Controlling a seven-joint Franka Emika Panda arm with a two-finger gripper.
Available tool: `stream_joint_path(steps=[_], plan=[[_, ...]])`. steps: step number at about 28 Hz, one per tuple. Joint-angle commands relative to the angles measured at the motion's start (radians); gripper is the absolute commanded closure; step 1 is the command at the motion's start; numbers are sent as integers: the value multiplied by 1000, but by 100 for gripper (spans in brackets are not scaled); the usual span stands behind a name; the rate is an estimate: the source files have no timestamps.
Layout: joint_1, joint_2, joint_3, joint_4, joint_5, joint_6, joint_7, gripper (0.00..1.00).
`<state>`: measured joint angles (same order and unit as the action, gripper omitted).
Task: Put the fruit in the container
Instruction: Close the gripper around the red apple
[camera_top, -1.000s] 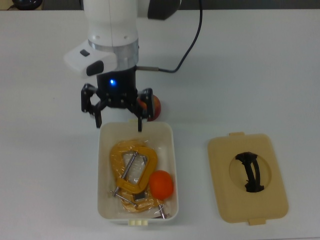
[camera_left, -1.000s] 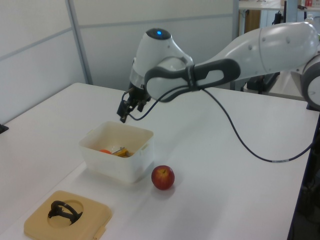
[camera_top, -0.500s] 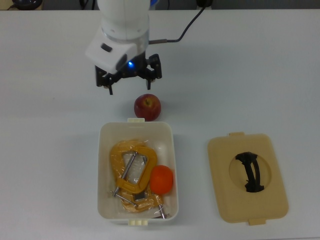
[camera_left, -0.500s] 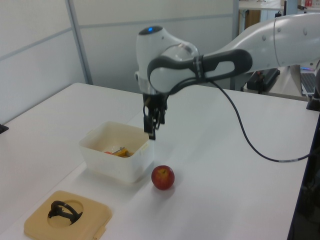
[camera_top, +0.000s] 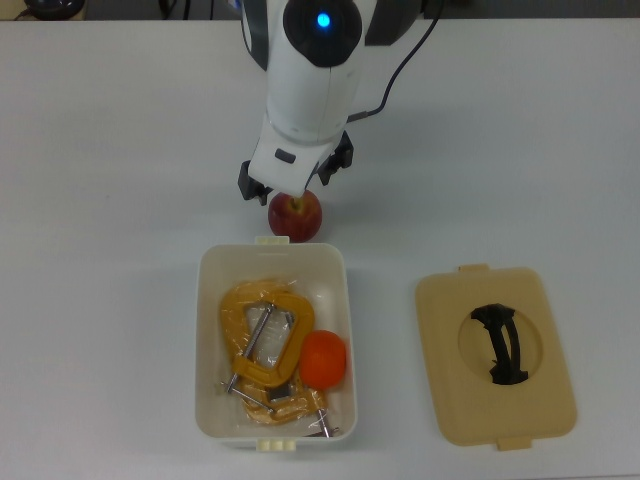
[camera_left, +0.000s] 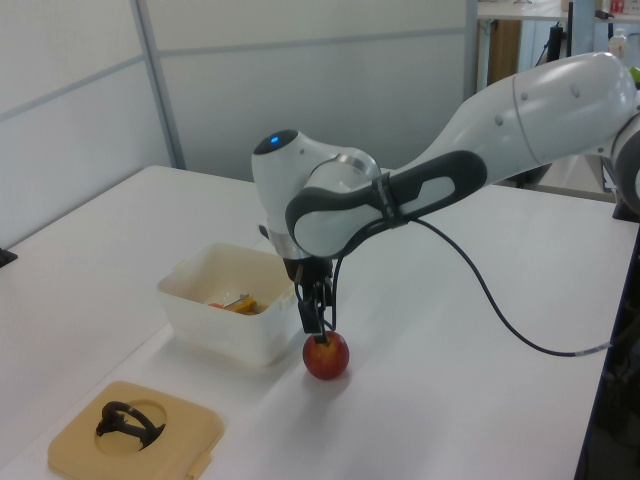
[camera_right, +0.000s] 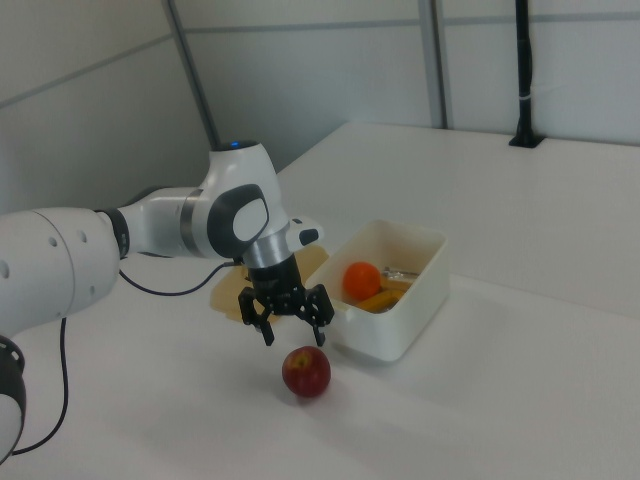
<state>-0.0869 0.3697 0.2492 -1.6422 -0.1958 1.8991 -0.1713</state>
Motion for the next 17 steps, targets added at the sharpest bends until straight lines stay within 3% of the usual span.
stream_joint_path(steps=[1,7,14,17], plan=[[-2,35,1,-8,-40,21,3,0],[-2,58,1,-57,-71,84,3,0],[-2,58,1,-62,-74,101,29,0],[-5,58,1,-62,-73,109,29,29]])
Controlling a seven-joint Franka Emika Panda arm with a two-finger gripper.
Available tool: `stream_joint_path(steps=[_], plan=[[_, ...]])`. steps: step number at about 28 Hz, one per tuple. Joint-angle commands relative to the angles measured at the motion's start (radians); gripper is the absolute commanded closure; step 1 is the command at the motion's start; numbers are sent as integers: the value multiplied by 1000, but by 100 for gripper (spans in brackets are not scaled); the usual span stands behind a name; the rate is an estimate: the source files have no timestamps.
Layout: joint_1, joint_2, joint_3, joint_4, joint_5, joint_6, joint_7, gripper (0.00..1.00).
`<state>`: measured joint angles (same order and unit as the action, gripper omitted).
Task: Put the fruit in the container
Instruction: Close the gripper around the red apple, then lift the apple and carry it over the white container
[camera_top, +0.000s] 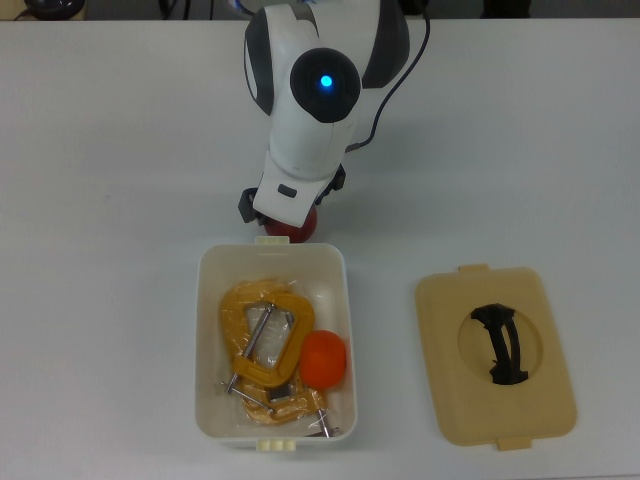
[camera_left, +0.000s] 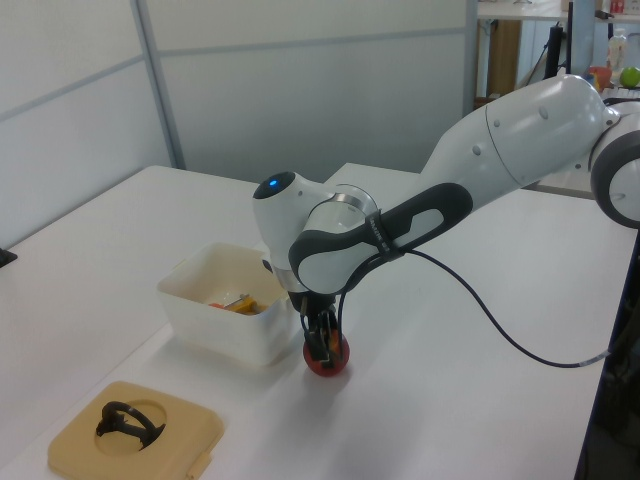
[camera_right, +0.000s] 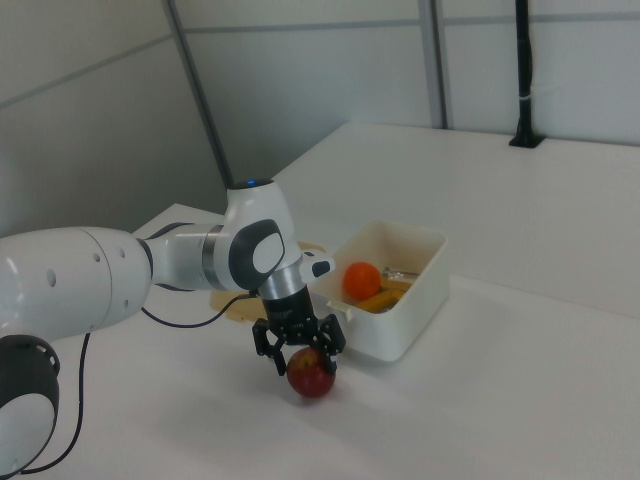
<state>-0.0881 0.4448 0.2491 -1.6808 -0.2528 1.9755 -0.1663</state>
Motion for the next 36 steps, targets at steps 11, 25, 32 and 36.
stream_joint_path(steps=[11,25,32,36], plan=[[-18,-130,-10,21,17,-30,27,57],[-74,-147,-11,177,17,46,89,53],[-76,-72,-21,173,-5,390,365,48],[-73,-51,-21,173,-39,425,438,8]])
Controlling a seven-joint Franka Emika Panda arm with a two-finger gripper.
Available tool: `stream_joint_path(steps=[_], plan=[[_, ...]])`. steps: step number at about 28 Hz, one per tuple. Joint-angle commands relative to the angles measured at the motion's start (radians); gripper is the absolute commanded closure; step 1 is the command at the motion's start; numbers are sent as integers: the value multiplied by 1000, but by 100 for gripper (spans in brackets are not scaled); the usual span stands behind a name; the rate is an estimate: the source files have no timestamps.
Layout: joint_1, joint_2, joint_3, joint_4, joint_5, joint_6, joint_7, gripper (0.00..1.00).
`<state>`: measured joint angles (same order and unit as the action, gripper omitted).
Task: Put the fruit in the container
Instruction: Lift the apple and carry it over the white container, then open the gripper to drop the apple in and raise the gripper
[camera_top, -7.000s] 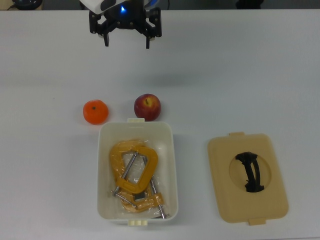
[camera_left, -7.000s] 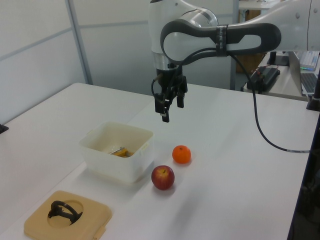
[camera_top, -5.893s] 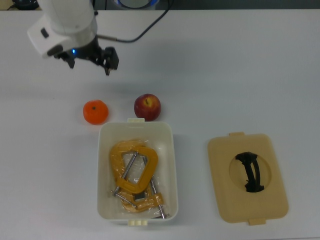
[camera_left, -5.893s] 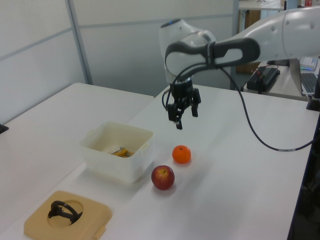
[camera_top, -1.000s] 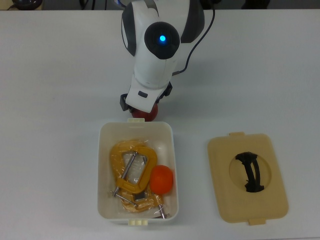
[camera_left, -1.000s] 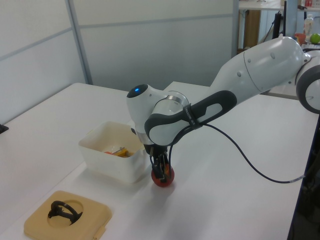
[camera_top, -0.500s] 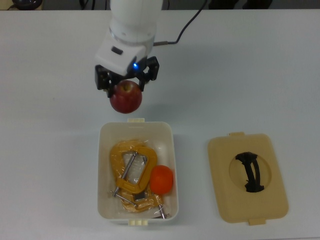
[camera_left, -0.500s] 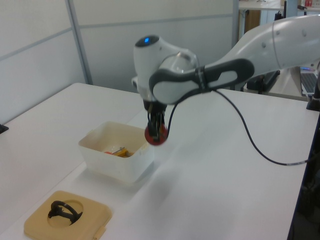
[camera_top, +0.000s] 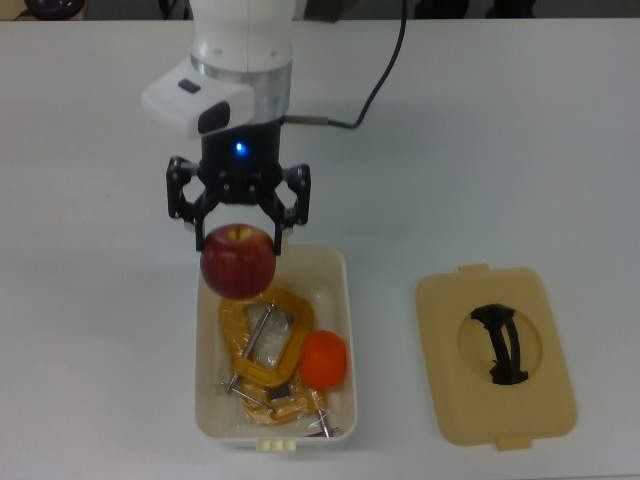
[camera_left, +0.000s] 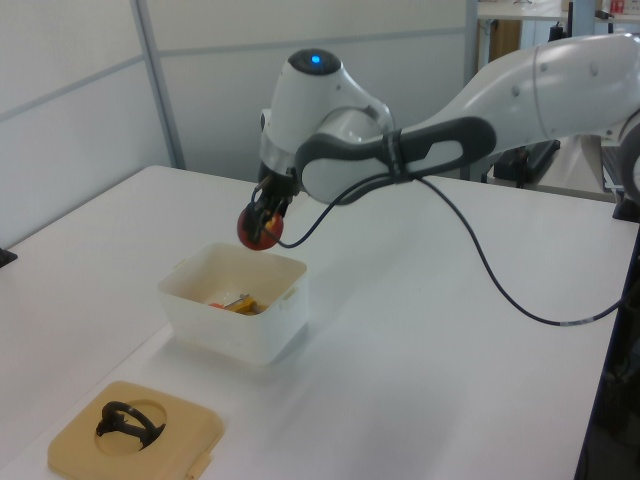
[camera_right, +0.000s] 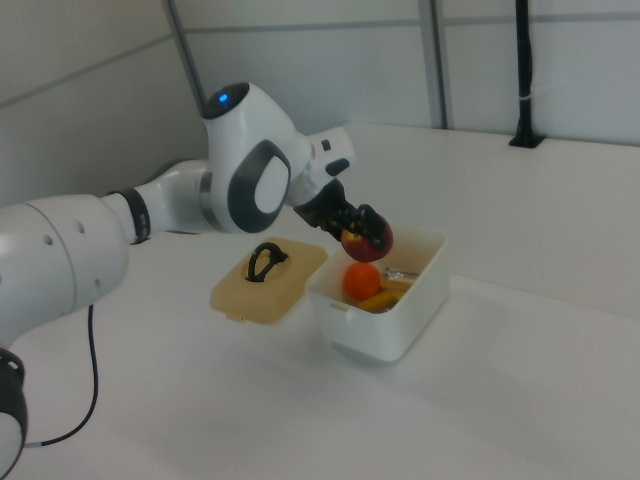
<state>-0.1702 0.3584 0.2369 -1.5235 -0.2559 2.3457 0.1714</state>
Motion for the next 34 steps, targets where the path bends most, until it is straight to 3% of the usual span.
stream_joint_path(steps=[1,8,17,21,27,29,34], plan=[[9,36,-7,14,-34,55,111,0],[12,22,-7,14,-28,35,128,0],[11,-76,-4,14,-13,-345,122,0],[14,-111,-5,16,24,-483,112,0],[21,-173,-13,8,37,-647,47,0],[24,-191,-30,0,58,-674,27,0],[70,-242,-126,-10,165,-703,-46,0]])
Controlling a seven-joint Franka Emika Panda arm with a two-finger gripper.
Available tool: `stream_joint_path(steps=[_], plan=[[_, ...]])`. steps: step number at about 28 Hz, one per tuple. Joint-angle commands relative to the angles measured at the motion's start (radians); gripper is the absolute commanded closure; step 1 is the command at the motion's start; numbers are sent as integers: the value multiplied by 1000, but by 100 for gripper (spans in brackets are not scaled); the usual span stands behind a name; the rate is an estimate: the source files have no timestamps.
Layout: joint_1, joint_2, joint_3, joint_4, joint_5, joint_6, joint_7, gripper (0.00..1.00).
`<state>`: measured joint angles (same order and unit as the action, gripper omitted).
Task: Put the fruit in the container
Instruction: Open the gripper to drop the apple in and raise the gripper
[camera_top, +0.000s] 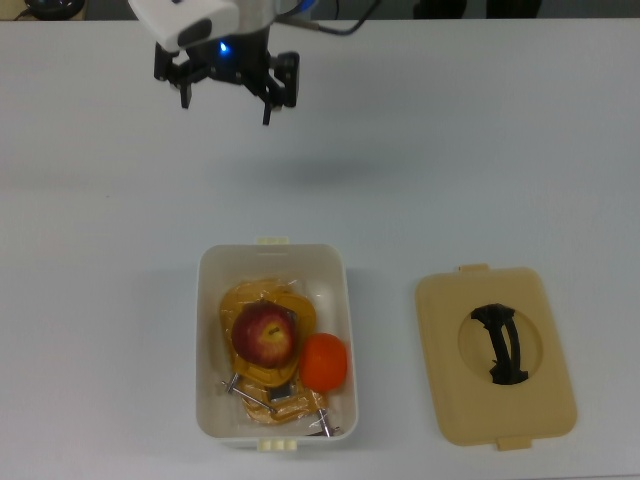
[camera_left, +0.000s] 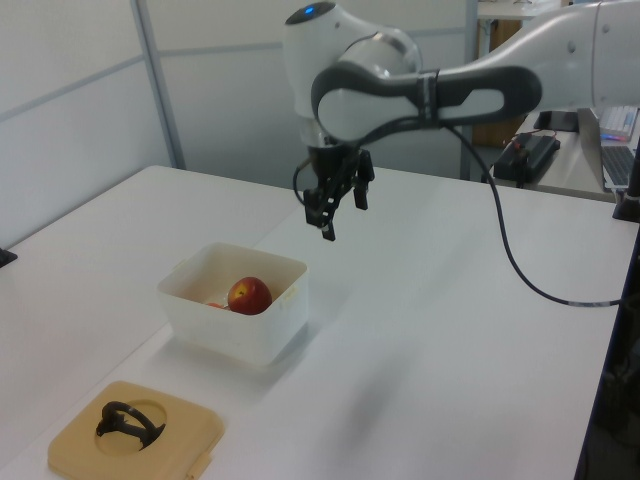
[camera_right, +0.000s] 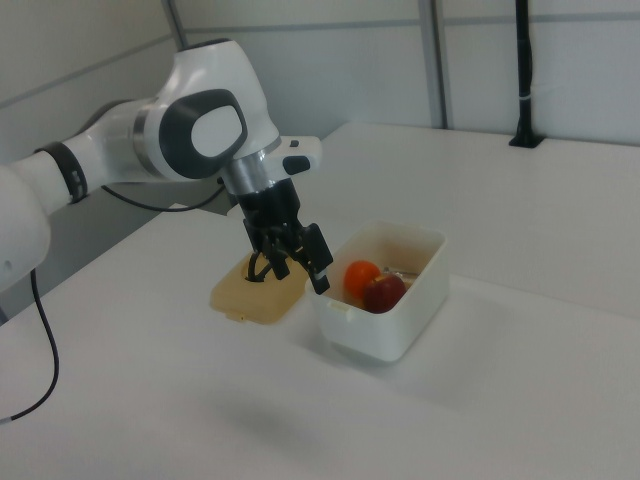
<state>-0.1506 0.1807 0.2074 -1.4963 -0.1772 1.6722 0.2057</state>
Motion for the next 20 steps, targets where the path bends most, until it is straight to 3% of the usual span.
stream_joint_path(steps=[1,5,13,20], plan=[[62,-76,-120,-39,109,-29,-92,0],[77,-87,-134,-50,127,-35,-91,0],[192,-139,-244,-68,151,-69,-94,0],[207,-145,-249,-88,151,-51,-95,0]])
